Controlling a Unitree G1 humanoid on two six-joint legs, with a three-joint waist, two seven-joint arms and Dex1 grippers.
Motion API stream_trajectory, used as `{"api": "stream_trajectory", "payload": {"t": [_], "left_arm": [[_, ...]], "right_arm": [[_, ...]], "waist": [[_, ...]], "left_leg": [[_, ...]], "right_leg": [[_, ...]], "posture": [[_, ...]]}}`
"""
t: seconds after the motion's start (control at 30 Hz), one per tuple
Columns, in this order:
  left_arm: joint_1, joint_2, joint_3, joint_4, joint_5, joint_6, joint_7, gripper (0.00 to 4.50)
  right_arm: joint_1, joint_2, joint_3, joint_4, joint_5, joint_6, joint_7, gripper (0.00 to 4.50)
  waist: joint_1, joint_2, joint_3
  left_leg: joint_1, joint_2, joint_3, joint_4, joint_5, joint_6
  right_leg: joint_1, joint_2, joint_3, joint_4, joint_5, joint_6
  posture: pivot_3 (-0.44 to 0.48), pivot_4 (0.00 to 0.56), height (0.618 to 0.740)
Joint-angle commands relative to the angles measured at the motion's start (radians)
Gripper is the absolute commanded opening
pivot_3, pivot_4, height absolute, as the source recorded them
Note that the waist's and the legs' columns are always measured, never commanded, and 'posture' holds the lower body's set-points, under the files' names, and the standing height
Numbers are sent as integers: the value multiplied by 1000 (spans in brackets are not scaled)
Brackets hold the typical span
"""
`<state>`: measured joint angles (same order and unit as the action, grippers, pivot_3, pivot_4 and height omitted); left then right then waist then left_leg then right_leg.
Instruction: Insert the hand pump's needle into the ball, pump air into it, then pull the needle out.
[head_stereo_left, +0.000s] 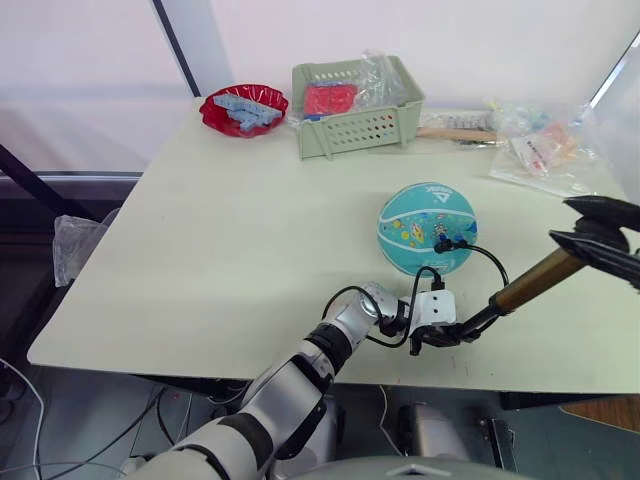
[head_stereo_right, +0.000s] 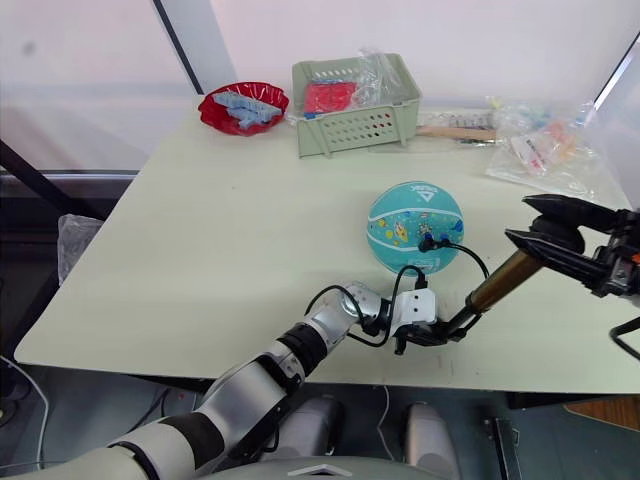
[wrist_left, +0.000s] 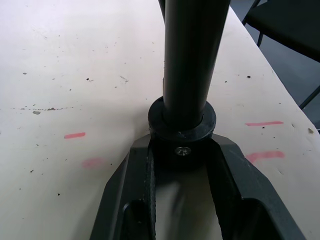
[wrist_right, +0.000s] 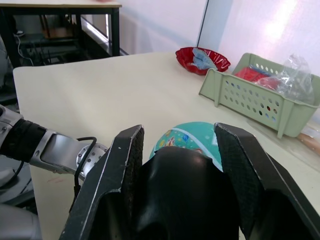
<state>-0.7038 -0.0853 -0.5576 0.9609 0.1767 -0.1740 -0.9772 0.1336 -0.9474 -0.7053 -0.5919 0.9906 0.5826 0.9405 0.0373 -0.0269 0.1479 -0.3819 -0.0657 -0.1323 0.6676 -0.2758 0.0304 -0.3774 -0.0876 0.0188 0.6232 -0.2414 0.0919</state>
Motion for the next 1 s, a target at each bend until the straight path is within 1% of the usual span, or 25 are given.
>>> {"api": "stream_trajectory", "payload": {"t": [0.03,0.17,0.27,0.4,0.5,0.7,0.9,1.0], "left_arm": [[43,56,-28,138,84,71,35,960],[43,58,-25,137,81,73,38,960],[45,59,-24,134,80,74,39,960],[48,60,-25,131,80,76,37,960],[48,60,-26,130,80,76,37,960],[47,59,-26,132,81,76,38,960],[47,57,-26,136,82,75,37,960],[46,57,-26,137,82,74,36,960]], "right_arm": [[44,47,120,-17,-97,-58,30,1759],[99,132,250,11,-274,-204,32,1759],[123,175,307,17,-325,-253,27,1759],[140,234,417,80,-466,-357,2,1759],[138,259,451,113,-512,-408,-6,1759],[116,232,385,66,-430,-367,-7,1759],[76,135,226,-7,-248,-237,-3,1759],[62,92,153,-21,-170,-179,-4,1759]], "waist": [[0,-2,-1],[-1,-6,-6],[-2,-5,-6],[-3,-6,-8],[-4,-6,-9],[-3,-3,-8],[1,5,-3],[1,5,-1]], "left_leg": [[0,0,0,0,0,0],[1,1,-1,0,0,0],[1,1,0,0,0,-1],[2,1,-1,0,0,-1],[2,1,-1,0,0,-1],[2,1,-1,0,0,0],[1,0,-1,0,0,0],[0,0,0,0,0,0]], "right_leg": [[0,0,0,0,0,0],[0,1,0,0,0,0],[0,2,1,0,0,0],[1,2,0,0,0,0],[1,2,1,0,0,0],[1,2,0,0,0,0],[1,2,0,0,0,0],[0,1,0,0,0,0]], "posture": [[0,150,737],[0,150,737],[0,150,737],[0,150,737],[0,150,737],[0,150,737],[0,150,737],[0,150,737]]}}
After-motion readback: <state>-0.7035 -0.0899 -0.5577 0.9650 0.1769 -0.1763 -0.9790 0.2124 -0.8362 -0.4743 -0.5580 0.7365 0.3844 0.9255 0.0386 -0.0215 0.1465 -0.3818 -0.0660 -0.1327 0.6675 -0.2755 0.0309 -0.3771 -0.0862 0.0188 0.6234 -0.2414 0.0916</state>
